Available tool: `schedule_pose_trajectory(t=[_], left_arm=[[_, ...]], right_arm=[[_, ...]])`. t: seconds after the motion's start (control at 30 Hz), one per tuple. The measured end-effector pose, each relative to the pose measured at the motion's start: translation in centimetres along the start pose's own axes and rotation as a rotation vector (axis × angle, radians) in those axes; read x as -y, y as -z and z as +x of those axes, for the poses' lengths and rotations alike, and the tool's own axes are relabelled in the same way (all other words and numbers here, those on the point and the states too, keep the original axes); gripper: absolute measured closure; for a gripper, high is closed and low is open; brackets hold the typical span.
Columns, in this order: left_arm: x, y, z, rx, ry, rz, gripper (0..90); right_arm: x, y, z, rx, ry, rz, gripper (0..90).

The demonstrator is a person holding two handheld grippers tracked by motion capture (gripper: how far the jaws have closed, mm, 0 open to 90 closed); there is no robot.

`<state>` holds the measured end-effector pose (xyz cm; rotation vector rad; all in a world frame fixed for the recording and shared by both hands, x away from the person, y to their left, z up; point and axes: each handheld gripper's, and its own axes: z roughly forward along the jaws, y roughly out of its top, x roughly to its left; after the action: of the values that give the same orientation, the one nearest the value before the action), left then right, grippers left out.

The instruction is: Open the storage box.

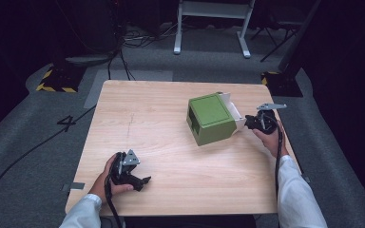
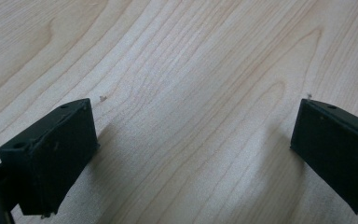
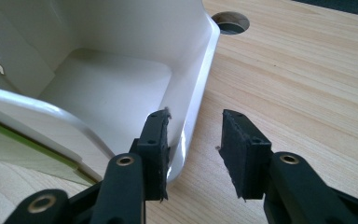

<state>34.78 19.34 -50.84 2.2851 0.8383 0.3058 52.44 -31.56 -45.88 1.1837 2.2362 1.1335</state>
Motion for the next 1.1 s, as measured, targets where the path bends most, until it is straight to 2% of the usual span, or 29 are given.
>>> schedule_pose_trajectory(t=[0.23,0.43,0.87,1.1], left_arm=[[0.0,0.0,0.0,0.000,0.000,0.000,0.4],[0.0,0.0,0.0,-0.001,-0.002,0.000,0.5],[0.0,0.0,0.0,0.000,0.000,0.000,0.4],[0.0,0.0,0.0,-0.001,-0.002,0.003,0.5]], right_arm=[[0.3,0.2,-0.4,-0.003,-0.009,-0.001,66.6],[0.5,0.4,-0.8,0.013,-0.014,0.001,68.8],[0.7,0.7,-1.5,0.031,-0.031,-0.005,68.9],[0.7,0.8,-1.8,0.057,-0.032,-0.004,68.8]])
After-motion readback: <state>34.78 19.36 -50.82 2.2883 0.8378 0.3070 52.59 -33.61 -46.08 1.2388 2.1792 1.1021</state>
